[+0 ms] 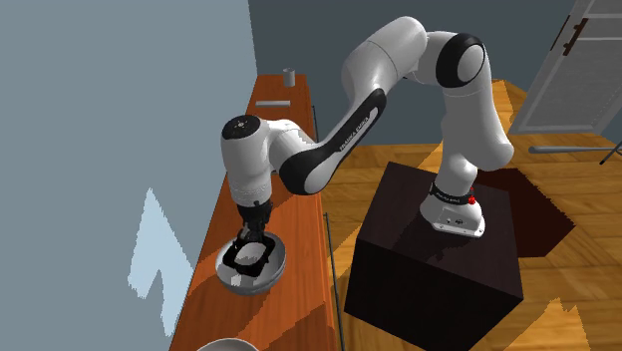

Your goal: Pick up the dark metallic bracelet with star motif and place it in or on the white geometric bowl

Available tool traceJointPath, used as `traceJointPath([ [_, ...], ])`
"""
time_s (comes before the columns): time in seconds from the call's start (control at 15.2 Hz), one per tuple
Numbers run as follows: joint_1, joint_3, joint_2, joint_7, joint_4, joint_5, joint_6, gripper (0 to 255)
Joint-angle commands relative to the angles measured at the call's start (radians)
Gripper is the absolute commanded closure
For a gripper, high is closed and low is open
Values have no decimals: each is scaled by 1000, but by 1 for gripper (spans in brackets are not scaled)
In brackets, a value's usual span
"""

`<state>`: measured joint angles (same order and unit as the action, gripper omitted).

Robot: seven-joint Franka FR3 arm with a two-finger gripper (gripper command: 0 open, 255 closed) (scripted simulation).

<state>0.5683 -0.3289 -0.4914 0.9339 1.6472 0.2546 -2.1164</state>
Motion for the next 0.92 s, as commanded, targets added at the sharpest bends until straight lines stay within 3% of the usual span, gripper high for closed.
traceJointPath([
  [0.0,0,1,-1,0,1,0,0,255],
  [0.13,0,1,-1,0,1,0,0,255],
  [0.2,0,0,-1,0,2,0,0,0],
  [0.53,0,1,-1,0,1,0,0,0],
  [0.86,-1,-13,49,-15,-53,-24,102,0],
])
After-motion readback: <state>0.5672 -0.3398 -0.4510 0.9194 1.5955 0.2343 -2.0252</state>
